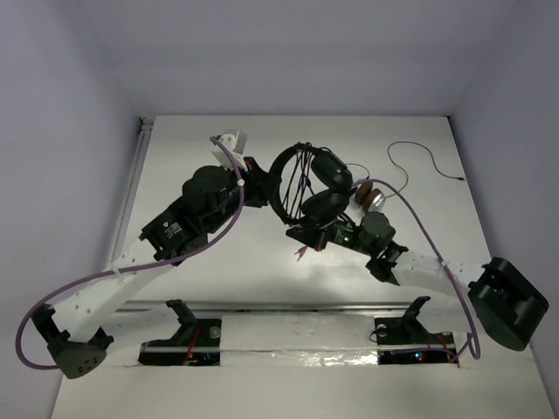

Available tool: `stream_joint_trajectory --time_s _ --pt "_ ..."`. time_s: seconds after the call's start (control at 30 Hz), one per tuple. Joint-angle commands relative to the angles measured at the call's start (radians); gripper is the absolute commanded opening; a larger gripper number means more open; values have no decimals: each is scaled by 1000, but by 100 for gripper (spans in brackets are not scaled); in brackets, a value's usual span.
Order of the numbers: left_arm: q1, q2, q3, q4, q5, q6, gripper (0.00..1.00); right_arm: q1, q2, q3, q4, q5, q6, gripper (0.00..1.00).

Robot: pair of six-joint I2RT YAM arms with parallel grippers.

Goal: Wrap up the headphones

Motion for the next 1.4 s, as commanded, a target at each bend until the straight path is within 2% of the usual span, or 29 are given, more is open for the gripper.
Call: stream_joint_trajectory --time_s 0.0,0.13,0.37,0.43,0.63,0.83,1.07,1.23,1.33,1.37 --pt "0 9 42 102 -131 -84 0 5 33 -22 146 34 88 0" --pt "9 44 -33 157 -268 -141 0 5 183 -45 300 36 214 0" --pt "43 187 -124 286 -447 -178 0 34 467 -91 753 33 496 2" --pt "62 219 -139 314 -468 -181 0 34 545 -94 788 36 536 2" --pt "86 352 -189 353 -515 -210 0 53 640 -96 756 62 615 3" --pt "140 461 -265 415 -480 -238 0 80 611 -124 653 85 619 8" --pt "140 596 -300 453 -465 -230 0 100 625 -139 613 51 618 22" --pt "140 626 -338 444 -494 -226 0 100 589 -148 581 19 610 33" --pt "140 613 -358 436 -507 -209 0 109 476 -139 449 13 558 39" --pt "140 609 -363 435 -511 -206 0 109 434 -131 342 25 515 40"
